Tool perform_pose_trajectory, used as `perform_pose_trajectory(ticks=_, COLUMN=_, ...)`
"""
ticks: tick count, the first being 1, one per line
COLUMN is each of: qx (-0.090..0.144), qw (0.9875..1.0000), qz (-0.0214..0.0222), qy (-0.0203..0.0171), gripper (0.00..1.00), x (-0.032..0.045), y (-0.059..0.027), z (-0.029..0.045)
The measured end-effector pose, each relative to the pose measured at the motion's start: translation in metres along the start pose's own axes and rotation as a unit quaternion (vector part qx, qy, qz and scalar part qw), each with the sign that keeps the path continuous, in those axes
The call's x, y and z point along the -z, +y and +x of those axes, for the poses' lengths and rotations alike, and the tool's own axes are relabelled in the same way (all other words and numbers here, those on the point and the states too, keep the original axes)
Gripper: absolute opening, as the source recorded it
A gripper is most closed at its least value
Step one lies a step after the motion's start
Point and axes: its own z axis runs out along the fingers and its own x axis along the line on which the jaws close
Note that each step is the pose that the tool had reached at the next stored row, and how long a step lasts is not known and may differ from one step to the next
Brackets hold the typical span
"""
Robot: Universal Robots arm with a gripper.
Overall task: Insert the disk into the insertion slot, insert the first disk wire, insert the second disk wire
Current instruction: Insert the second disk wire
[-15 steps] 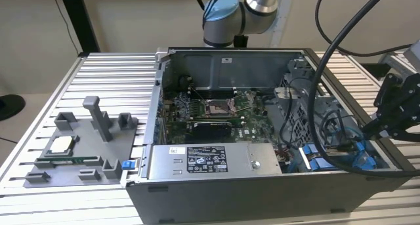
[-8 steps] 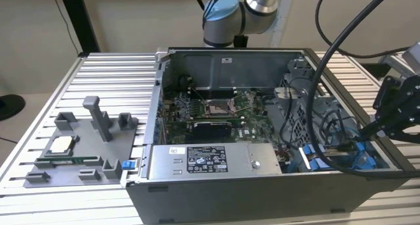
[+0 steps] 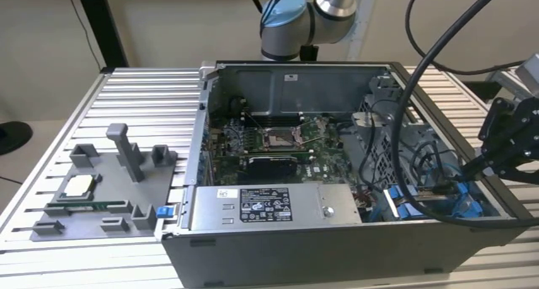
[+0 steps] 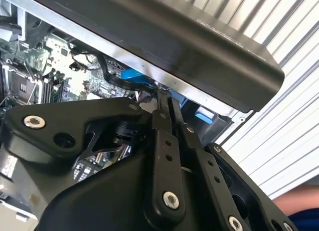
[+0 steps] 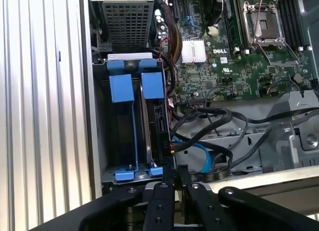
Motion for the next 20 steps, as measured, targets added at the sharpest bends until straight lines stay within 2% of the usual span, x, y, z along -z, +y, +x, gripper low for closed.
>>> perform_pose_trajectory(ticks=1, qx=-0.001, qw=1.0000, qz=-0.0001, qy=-0.0017, gripper=0.00, x=0.0000, y=0.0000, z=0.0001)
perform_pose_trajectory(ticks=6, qx=-0.004, qw=0.9999, qz=-0.0011, qy=-0.0161, gripper=0.00, x=0.0074, y=0.0054, z=-0.0007)
perform_pose_trajectory(ticks=9, qx=-0.006, qw=0.9997, qz=-0.0015, qy=-0.0219, gripper=0.00, x=0.0123, y=0.0105, z=-0.0010)
perform_pose_trajectory(ticks=13, qx=-0.008, qw=0.9996, qz=-0.0014, qy=-0.0259, gripper=0.00, x=0.0166, y=0.0165, z=-0.0011)
perform_pose_trajectory(ticks=20, qx=-0.011, qw=0.9995, qz=-0.0011, qy=-0.0279, gripper=0.00, x=0.0182, y=0.0269, z=-0.0002)
